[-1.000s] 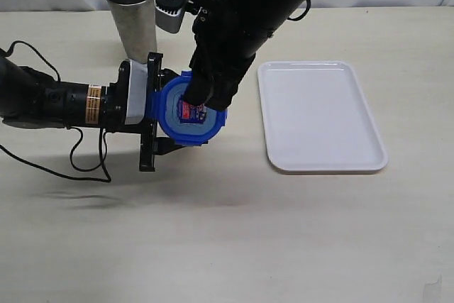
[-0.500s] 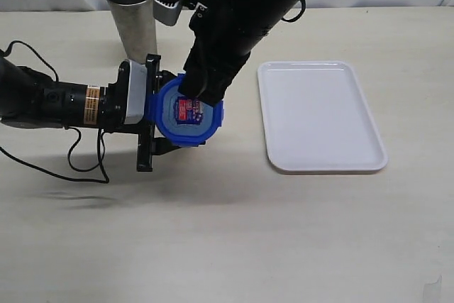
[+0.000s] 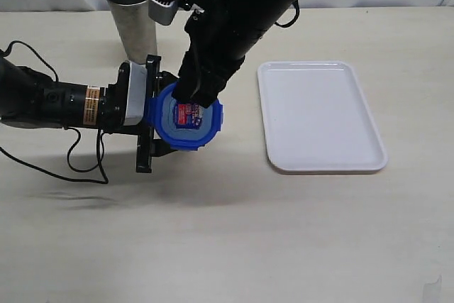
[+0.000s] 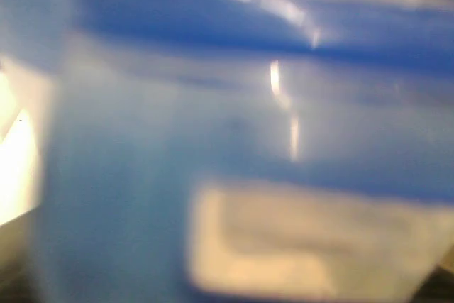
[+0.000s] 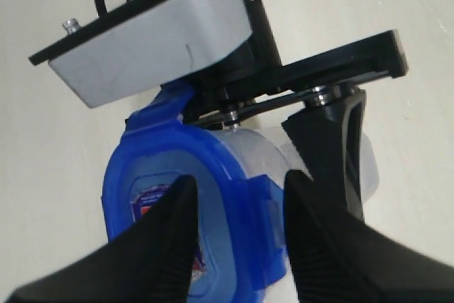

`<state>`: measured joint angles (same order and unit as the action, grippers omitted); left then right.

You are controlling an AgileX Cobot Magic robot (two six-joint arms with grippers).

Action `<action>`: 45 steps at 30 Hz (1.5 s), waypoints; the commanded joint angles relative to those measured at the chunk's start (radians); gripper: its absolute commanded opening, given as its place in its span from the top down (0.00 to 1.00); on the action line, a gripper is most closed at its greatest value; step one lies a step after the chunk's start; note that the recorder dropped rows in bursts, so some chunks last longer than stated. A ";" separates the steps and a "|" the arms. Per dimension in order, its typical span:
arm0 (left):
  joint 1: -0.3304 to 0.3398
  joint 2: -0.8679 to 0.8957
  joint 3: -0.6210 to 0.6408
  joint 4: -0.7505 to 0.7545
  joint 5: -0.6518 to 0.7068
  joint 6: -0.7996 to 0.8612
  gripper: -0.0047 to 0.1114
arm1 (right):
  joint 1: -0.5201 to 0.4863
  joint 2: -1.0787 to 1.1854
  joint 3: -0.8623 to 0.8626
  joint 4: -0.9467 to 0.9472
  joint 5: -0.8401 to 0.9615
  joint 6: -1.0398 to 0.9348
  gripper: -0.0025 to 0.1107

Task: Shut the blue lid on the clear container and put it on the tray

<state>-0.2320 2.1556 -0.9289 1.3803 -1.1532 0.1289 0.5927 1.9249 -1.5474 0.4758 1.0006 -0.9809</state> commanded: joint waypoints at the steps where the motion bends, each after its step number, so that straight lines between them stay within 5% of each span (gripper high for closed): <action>1: -0.002 -0.014 -0.005 -0.080 -0.068 -0.082 0.96 | 0.004 0.075 0.038 -0.082 0.044 0.001 0.67; 8: -0.002 -0.014 -0.005 -0.119 -0.068 -0.209 0.96 | 0.004 0.067 0.018 -0.082 0.023 0.011 0.67; 18: -0.002 -0.014 -0.005 -0.173 -0.068 -0.382 0.96 | 0.004 0.007 -0.046 -0.260 -0.068 0.272 0.67; 37: -0.002 -0.014 -0.005 -0.234 -0.068 -0.507 0.96 | 0.004 -0.084 -0.046 -0.106 -0.122 0.525 0.67; 45: -0.002 -0.038 -0.005 -0.217 -0.068 -0.555 0.96 | 0.004 -0.071 -0.044 -0.374 -0.069 0.723 0.67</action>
<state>-0.2320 2.1500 -0.9289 1.1740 -1.1637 -0.4084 0.5984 1.8470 -1.5949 0.2008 0.9116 -0.3283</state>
